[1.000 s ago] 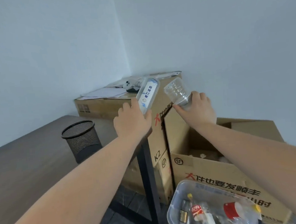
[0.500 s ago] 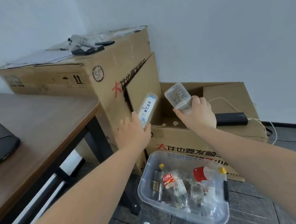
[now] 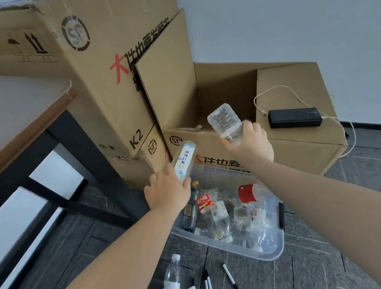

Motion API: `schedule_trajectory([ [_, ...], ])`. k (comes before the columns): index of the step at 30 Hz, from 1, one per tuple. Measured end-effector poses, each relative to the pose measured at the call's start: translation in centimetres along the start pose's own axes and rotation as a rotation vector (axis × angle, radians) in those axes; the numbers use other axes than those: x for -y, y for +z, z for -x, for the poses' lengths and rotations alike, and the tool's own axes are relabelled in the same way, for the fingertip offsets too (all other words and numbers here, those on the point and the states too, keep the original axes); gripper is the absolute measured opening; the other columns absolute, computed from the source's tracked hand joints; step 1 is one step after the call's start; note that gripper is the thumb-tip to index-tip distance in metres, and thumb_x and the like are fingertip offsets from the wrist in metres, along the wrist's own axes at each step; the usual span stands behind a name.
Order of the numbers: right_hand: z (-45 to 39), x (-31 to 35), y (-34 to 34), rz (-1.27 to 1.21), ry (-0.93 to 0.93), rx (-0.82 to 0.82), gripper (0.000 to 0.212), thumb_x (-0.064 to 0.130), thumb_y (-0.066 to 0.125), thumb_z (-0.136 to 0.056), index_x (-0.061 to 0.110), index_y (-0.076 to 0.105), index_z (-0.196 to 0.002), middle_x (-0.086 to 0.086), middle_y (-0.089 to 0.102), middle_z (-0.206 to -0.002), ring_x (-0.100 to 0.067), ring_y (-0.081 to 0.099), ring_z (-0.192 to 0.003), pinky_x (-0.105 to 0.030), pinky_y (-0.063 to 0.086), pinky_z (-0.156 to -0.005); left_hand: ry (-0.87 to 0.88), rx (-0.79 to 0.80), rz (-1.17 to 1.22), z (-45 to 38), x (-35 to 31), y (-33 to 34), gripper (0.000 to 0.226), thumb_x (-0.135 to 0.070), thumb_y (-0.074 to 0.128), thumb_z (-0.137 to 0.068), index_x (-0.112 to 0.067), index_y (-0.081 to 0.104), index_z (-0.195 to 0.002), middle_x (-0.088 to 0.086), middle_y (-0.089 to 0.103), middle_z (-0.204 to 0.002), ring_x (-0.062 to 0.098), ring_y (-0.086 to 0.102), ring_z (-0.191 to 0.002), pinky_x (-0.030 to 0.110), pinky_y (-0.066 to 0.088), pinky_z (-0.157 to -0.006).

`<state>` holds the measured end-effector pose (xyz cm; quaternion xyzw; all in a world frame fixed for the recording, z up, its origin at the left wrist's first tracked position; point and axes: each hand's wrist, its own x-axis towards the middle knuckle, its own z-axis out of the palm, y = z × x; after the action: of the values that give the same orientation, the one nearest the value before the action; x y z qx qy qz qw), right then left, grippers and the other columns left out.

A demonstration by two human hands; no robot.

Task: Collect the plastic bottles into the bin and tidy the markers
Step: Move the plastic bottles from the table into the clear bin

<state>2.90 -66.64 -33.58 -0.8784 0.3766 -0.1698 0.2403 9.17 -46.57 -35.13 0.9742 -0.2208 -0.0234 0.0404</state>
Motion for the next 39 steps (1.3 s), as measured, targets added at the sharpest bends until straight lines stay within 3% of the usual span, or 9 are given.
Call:
schedule_trajectory([
  [6, 0.6, -1.8, 2.3, 0.047, 0.042, 0.061, 0.068, 0.065, 0.055, -0.082, 0.014, 0.043, -0.126, -0.006, 0.049, -0.121, -0.025, 0.045, -0.117, -0.041, 0.049, -0.084, -0.107, 0.278, 0.189, -0.5, -0.5, 3.4, 0.082, -0.064, 0.034, -0.091, -0.022, -0.002, -0.152, 0.013, 0.027, -0.146, 0.032, 0.034, -0.130, 0.046, 0.039, -0.099],
  [10, 0.8, -2.7, 3.2, 0.049, 0.063, 0.106, 0.071, 0.064, 0.058, -0.081, 0.015, 0.042, -0.130, -0.006, 0.047, -0.127, -0.025, 0.043, -0.120, -0.042, 0.048, -0.088, -0.077, 0.363, 0.147, -0.5, 0.1, 4.2, 0.078, -0.064, 0.028, -0.093, -0.026, -0.006, -0.152, 0.009, 0.013, -0.156, 0.031, 0.020, -0.142, 0.051, 0.027, -0.111],
  [19, 1.6, -3.3, 6.7, -0.033, 0.233, 0.298, 0.074, 0.062, 0.055, -0.083, 0.012, 0.034, -0.134, -0.014, 0.048, -0.124, -0.033, 0.050, -0.113, -0.046, 0.049, -0.087, 0.091, 0.232, -0.007, -1.5, 1.7, 2.1, 0.067, -0.053, 0.026, -0.098, -0.025, -0.001, -0.153, 0.008, 0.011, -0.159, 0.026, 0.011, -0.146, 0.048, 0.024, -0.114],
  [22, 2.0, -3.7, 7.4, 0.016, 0.223, 0.384, 0.088, 0.063, 0.053, -0.084, 0.014, 0.019, -0.147, -0.016, 0.043, -0.135, -0.035, 0.046, -0.122, -0.050, 0.047, -0.093, 0.121, 0.220, -0.039, -1.6, 2.1, 1.3, 0.068, -0.052, 0.028, -0.098, -0.026, -0.002, -0.153, 0.008, 0.011, -0.159, 0.026, 0.010, -0.146, 0.049, 0.024, -0.114],
  [25, 1.9, -3.2, 7.1, 0.023, 0.153, 0.445, 0.086, 0.059, 0.052, -0.087, 0.013, 0.014, -0.150, -0.016, 0.036, -0.145, -0.033, 0.039, -0.131, -0.049, 0.043, -0.101, 0.153, 0.210, -0.093, -1.7, 2.1, -0.2, 0.069, -0.053, 0.028, -0.098, -0.026, -0.004, -0.152, 0.007, 0.009, -0.159, 0.028, 0.006, -0.147, 0.049, 0.022, -0.115],
  [29, 1.1, -0.8, 4.9, 0.055, -0.036, 0.363, 0.081, 0.052, 0.050, -0.092, 0.016, 0.010, -0.152, -0.007, 0.016, -0.159, -0.024, 0.015, -0.146, -0.043, 0.024, -0.117, 0.194, 0.152, -0.104, -2.2, 0.1, -3.7, 0.070, -0.054, 0.030, -0.097, -0.027, -0.005, -0.152, 0.007, 0.003, -0.160, 0.028, 0.001, -0.147, 0.049, 0.014, -0.117],
  [34, -0.8, 3.6, -0.2, 0.049, -0.215, 0.233, 0.076, 0.046, 0.051, -0.094, 0.018, 0.012, -0.153, -0.005, 0.011, -0.161, -0.022, 0.008, -0.148, -0.043, 0.020, -0.118, 0.261, 0.043, -0.103, -2.7, -2.3, -9.8, 0.067, -0.055, 0.028, -0.097, -0.031, -0.001, -0.152, 0.001, -0.003, -0.161, 0.024, -0.010, -0.147, 0.053, 0.009, -0.117],
  [39, -1.2, 8.5, -6.0, 0.031, -0.315, 0.162, 0.072, 0.046, 0.047, -0.096, 0.023, 0.010, -0.153, -0.003, 0.005, -0.161, -0.020, 0.002, -0.148, -0.042, 0.015, -0.118, 0.279, -0.123, -0.157, -1.5, -2.5, -17.2, 0.066, -0.054, 0.028, -0.097, -0.031, -0.001, -0.152, 0.002, -0.003, -0.161, 0.022, -0.009, -0.147, 0.050, 0.008, -0.117],
])
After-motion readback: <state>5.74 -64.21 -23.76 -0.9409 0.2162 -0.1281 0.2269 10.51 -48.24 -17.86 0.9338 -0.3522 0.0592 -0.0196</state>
